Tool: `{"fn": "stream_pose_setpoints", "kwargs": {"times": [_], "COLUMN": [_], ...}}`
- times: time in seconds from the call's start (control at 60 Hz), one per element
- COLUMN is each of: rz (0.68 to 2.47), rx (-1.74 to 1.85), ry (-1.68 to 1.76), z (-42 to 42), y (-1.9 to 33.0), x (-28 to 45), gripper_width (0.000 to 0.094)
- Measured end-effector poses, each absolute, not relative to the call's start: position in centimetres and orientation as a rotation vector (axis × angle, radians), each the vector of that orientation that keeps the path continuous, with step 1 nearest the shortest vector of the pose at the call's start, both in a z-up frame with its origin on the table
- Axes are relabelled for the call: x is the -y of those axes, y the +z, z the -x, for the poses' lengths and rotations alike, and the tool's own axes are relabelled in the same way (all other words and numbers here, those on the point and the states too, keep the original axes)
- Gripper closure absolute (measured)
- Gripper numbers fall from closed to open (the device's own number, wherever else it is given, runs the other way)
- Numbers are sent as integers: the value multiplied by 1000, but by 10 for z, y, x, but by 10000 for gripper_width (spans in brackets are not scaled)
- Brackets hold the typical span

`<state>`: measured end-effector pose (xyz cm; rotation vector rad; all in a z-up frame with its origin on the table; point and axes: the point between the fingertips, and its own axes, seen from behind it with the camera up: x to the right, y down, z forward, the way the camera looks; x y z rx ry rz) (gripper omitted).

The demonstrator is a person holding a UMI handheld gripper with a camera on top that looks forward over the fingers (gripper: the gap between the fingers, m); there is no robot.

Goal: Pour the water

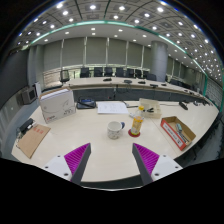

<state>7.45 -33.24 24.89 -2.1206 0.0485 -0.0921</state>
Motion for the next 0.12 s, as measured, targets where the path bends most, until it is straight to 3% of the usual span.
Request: {"fn": "stream_pose_setpoints", "kwargs": {"times": [0.117], "rz": [2118], "rx": [-52], "ry": [-113], "z": [-75], "y": [251], "x": [342], "gripper_width": [79]}}
